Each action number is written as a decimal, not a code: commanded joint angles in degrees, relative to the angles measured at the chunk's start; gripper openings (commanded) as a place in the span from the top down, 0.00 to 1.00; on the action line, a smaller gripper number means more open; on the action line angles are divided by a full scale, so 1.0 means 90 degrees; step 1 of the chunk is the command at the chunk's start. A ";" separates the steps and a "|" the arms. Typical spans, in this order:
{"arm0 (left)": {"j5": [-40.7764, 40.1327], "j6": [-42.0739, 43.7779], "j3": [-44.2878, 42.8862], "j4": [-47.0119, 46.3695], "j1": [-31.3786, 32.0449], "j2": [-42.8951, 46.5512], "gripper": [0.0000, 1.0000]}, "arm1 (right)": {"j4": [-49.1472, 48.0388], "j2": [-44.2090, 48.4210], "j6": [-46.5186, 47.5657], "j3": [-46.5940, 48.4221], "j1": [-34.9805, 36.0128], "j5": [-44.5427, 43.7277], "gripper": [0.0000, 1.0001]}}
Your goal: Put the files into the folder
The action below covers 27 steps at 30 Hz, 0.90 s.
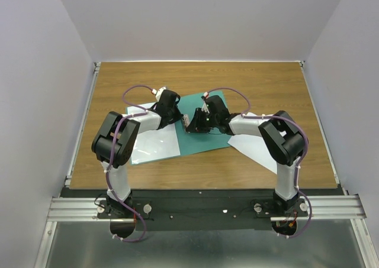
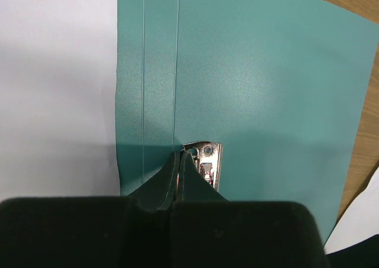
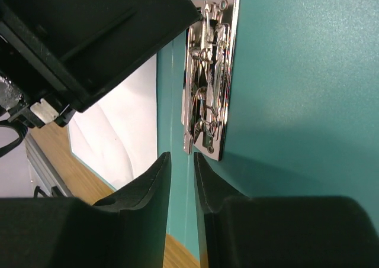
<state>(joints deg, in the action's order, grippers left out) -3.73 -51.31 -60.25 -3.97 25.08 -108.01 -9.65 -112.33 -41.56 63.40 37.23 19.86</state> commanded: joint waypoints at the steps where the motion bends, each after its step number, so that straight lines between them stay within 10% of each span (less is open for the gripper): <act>1: 0.0062 0.0056 0.0229 0.0783 -0.0043 -0.0050 1.00 | 0.0144 -0.0253 -0.0128 0.0260 0.0091 -0.0224 0.71; 22: 0.0063 0.0096 0.0249 0.0724 -0.0043 -0.0138 1.00 | 0.0154 -0.0683 -0.0314 0.0417 0.0101 -0.0058 0.82; 27: 0.0053 0.0144 0.0230 0.0705 -0.0043 -0.0216 1.00 | 0.0193 -0.0712 -0.0353 0.0329 0.0101 -0.0146 0.99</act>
<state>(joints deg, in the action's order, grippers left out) -3.27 -51.31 -60.20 -3.99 25.08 -108.01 -9.41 -116.49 -44.38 66.41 37.56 19.18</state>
